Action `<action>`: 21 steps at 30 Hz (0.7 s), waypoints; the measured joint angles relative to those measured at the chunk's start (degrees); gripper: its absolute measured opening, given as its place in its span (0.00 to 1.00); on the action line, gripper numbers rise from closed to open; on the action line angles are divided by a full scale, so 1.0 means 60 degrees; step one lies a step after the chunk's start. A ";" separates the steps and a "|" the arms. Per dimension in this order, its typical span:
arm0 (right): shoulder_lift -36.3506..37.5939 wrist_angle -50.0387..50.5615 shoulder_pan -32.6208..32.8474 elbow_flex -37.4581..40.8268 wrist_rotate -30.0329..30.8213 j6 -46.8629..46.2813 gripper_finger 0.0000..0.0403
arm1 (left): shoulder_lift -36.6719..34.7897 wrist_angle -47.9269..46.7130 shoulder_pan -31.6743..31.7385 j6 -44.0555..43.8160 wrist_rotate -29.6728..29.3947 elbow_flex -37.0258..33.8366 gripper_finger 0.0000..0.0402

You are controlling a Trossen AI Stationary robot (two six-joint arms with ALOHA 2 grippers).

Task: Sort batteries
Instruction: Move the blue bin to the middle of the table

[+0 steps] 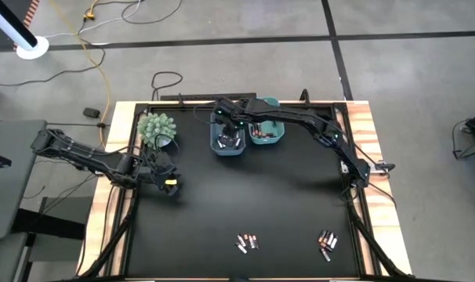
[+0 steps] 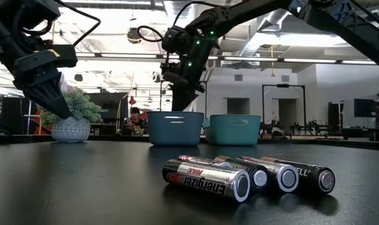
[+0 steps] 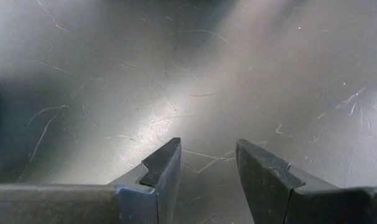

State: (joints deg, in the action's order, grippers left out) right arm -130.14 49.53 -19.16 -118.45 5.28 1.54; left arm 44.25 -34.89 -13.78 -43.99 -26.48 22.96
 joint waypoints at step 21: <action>0.0538 0.1074 0.1457 0.0221 -0.1395 0.2030 0.43 | -0.0004 -0.0018 0.0000 0.0532 0.0015 0.0000 0.37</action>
State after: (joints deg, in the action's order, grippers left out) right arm -126.91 55.97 -10.42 -117.13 -3.09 13.72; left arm 44.23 -35.00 -13.78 -40.80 -26.39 22.96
